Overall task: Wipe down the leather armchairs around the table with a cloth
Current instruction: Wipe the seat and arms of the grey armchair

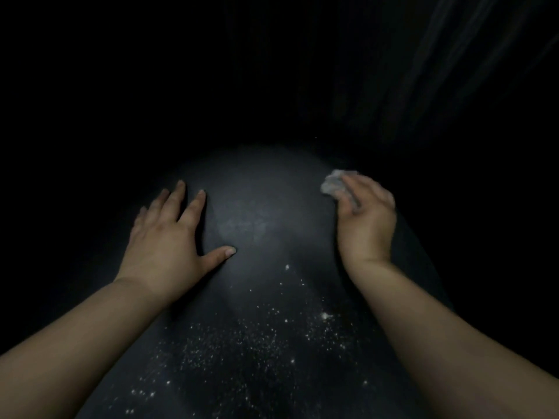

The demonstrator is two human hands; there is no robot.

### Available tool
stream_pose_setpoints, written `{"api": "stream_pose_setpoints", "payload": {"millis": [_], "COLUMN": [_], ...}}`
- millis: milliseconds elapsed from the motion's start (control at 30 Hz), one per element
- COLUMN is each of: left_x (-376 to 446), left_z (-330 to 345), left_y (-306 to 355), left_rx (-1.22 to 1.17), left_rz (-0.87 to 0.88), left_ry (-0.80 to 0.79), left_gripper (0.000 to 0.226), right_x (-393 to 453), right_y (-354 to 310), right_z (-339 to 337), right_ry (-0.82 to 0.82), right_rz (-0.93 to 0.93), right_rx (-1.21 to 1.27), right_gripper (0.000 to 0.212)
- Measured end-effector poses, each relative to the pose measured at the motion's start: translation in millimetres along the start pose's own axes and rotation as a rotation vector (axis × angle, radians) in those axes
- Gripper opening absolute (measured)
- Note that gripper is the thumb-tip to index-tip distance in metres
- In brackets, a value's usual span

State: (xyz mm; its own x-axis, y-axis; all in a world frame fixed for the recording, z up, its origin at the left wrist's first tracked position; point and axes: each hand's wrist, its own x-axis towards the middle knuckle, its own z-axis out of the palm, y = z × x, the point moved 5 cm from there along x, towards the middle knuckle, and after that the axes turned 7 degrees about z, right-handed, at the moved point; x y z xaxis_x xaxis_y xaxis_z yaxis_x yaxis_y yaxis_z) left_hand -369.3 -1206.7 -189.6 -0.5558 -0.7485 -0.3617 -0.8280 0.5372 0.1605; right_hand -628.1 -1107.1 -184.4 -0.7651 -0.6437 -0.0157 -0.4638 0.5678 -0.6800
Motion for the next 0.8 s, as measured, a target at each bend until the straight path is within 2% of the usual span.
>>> {"api": "stream_pose_setpoints", "payload": {"millis": [67,200,333,467,567,633,700,800], "left_x": [0.5,1.8,4.7,6.8,5.6,4.0,3.9,3.3], "left_z": [0.4,-1.2,-2.8,-3.4,-5.4,-7.4,-10.7,-13.3], "left_y": [-0.1,-1.1,-3.5,-2.6,-3.4,-4.1,-5.4,-10.8], "left_rx": [-0.012,-0.035,-0.071,-0.085,-0.087,-0.085,-0.074,-0.083], "left_rz": [-0.003,-0.005,-0.014,-0.005,-0.003,0.006,0.028,0.082], "left_ry": [0.003,-0.001,-0.002,-0.001,0.000,-0.007,0.000,0.015], "left_gripper": [0.114,0.116,0.116,0.113,0.112,0.109,0.104,0.089], "right_x": [-1.3,2.3,53.3,45.1,9.3,-11.9,-19.2,-5.1], "right_y": [6.4,5.6,1.6,-45.3,-60.3,-51.7,-35.6,-19.2], "right_z": [-4.1,2.5,18.2,52.6,55.3,43.8,25.2,11.6], "right_ry": [0.080,0.097,0.056,-0.172,-0.260,-0.287,-0.238,-0.140], "right_rz": [0.085,0.084,0.196,-0.104,-0.209,-0.242,-0.238,-0.072], "right_rx": [0.019,0.018,-0.037,-0.058,-0.021,-0.025,-0.066,-0.077], "right_gripper": [0.030,0.032,0.038,0.036,0.031,0.031,0.032,0.030]}}
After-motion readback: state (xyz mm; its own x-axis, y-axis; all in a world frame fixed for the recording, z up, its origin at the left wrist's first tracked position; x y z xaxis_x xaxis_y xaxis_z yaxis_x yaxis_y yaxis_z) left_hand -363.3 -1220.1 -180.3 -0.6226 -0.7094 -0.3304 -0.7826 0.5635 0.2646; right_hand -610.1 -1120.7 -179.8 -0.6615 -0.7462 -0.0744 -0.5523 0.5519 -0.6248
